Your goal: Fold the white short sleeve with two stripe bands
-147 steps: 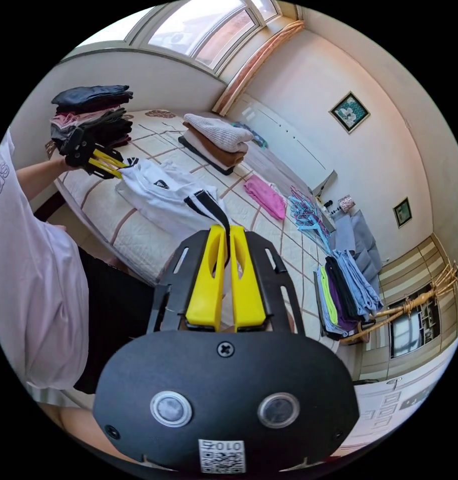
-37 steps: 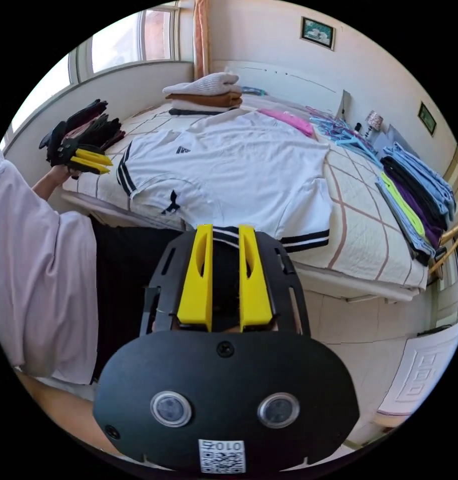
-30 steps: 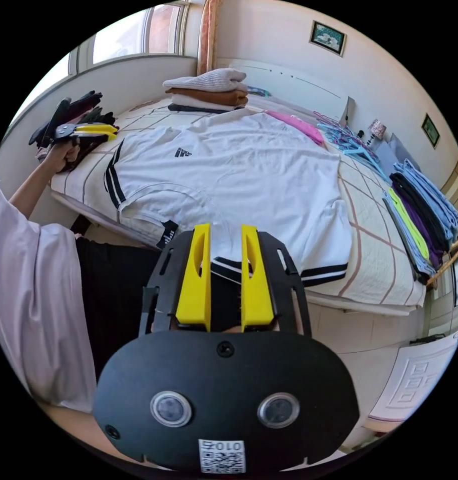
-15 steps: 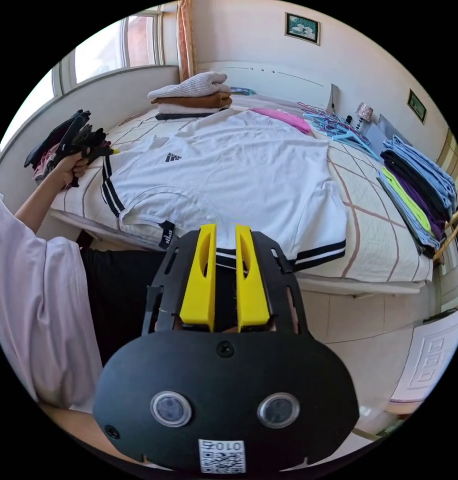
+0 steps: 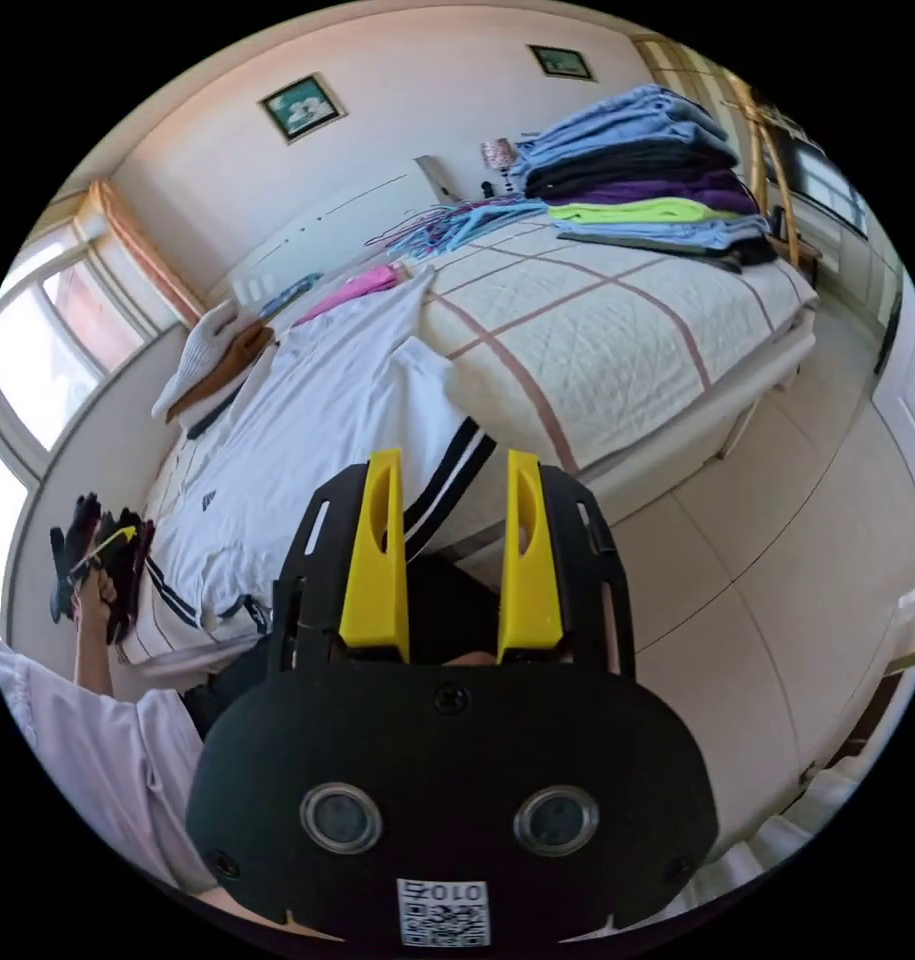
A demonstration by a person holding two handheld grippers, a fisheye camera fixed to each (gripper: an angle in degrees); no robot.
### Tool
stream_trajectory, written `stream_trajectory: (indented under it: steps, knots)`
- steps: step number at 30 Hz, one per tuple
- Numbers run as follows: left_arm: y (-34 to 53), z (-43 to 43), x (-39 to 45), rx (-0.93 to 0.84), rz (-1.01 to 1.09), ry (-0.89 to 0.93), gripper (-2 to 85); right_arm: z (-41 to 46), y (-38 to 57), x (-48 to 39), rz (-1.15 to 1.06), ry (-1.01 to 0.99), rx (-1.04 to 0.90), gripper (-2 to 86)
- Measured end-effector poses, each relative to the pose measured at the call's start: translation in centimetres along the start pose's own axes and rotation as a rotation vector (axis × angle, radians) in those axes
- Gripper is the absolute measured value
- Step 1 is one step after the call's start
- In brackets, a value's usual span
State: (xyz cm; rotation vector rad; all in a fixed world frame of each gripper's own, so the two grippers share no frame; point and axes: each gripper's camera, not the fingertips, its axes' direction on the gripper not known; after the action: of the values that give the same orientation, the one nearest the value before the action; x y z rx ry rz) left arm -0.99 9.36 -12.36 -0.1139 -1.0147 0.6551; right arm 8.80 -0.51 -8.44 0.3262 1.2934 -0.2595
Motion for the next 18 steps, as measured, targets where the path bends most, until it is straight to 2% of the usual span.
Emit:
stream_trajectory:
  steps: [5,10,14,18]
  knots:
    - [-1.6,1.0,2.9,0.014,0.053,0.087,5.4,1.5,-1.7,3.7,0.169,-0.273,-0.033,11.3]
    - [-2.7,2.9,5.8,-0.036,0.152,0.138,5.4,-0.8,-2.3,4.0,0.165,-0.348,0.014,4.6]
    - [-3.4,5.2,7.9,-0.119,0.228,0.163,5.4,-5.9,-2.4,3.8,0.161,-0.209,0.109,3.9]
    - [-3.6,9.3,9.4,-0.243,0.243,0.179,5.3,-5.8,-2.7,4.0,0.168,-0.060,0.016,3.7]
